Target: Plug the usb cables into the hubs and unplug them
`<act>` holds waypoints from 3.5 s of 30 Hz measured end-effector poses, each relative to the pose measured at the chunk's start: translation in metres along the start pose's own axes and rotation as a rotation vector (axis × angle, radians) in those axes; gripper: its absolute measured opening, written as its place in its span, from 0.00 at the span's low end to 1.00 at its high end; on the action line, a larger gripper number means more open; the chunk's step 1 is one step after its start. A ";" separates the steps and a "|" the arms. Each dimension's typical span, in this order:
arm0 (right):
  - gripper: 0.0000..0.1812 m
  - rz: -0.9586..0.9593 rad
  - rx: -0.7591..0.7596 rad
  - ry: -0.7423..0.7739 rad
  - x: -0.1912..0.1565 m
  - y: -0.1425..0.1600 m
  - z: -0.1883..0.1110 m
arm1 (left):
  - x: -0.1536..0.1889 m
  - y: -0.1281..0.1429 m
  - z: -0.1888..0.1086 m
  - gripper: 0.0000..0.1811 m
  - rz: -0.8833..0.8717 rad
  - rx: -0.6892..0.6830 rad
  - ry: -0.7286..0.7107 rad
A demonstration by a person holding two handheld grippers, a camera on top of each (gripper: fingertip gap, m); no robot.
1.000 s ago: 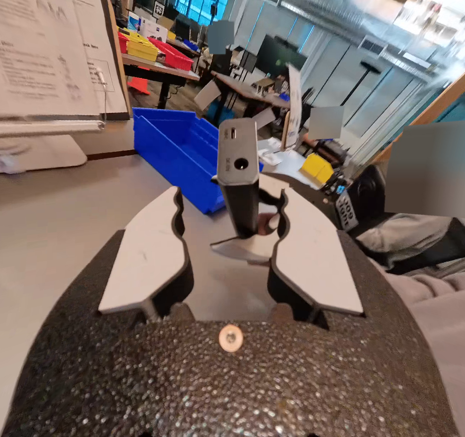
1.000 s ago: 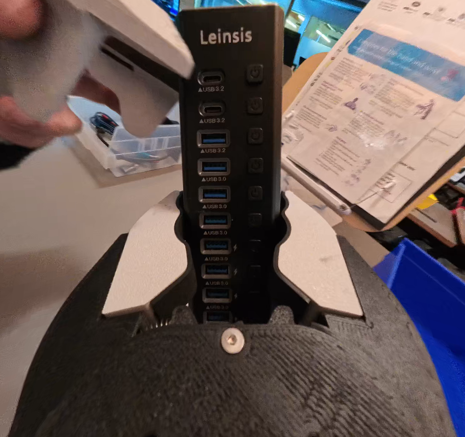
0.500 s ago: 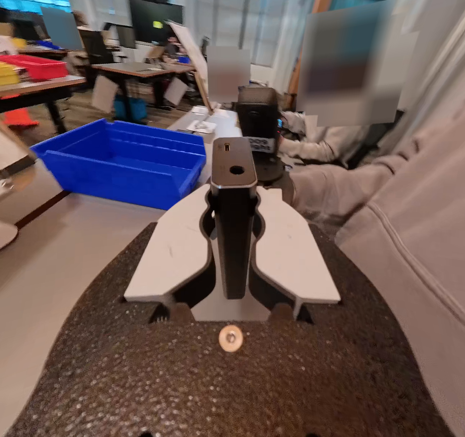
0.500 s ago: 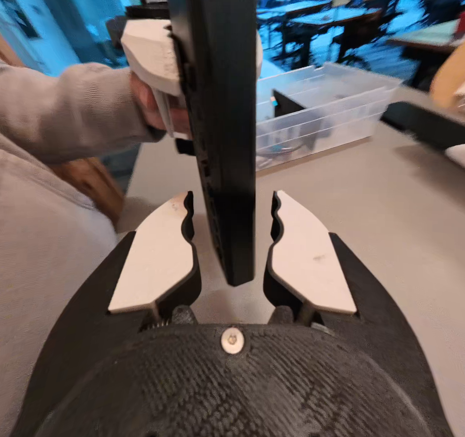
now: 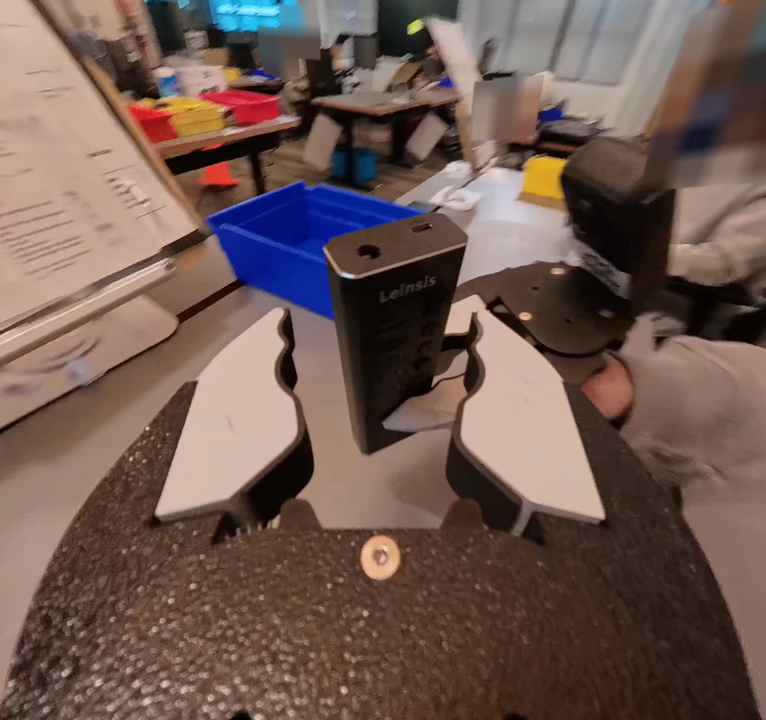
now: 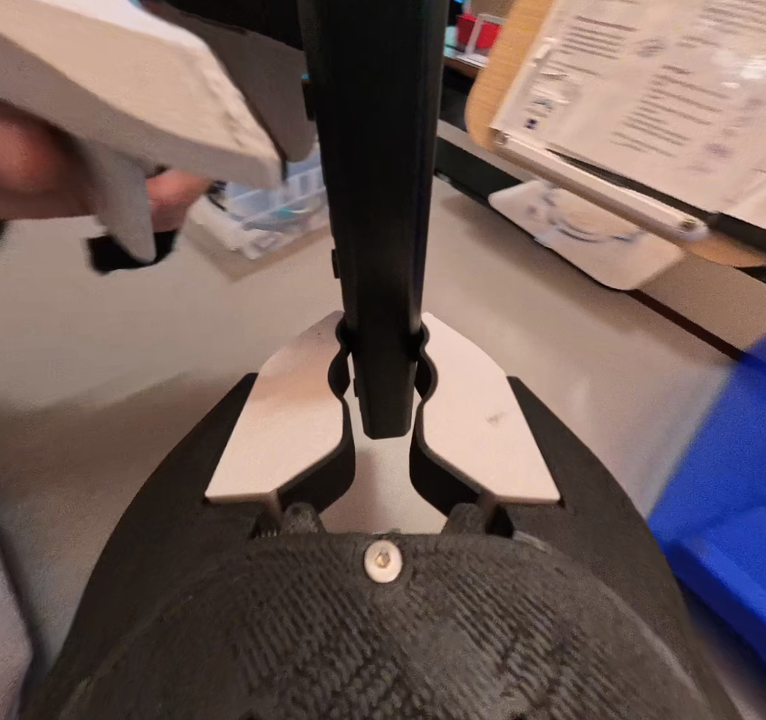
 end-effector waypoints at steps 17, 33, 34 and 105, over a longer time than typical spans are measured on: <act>0.41 0.159 0.121 -0.295 -0.007 -0.015 0.000 | 0.003 -0.003 -0.001 0.33 -0.054 0.056 0.399; 0.35 0.139 0.036 -0.478 -0.021 0.001 0.005 | 0.015 -0.012 0.001 0.45 0.006 0.008 0.490; 0.35 0.139 0.036 -0.488 -0.023 0.002 0.004 | 0.017 -0.012 0.001 0.45 0.017 -0.028 0.500; 0.41 0.207 0.192 -0.530 -0.029 -0.010 -0.002 | 0.036 0.004 0.017 0.33 -0.030 -0.083 0.476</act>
Point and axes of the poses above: each gripper's, where its closed fingertips meet, z out along the fingers, y out of its underside, x = y × z across the jaws, the point moved 6 cm from there along -z, back along the fingers, and after that the axes turned 12 degrees about x, right-handed, at the moved point
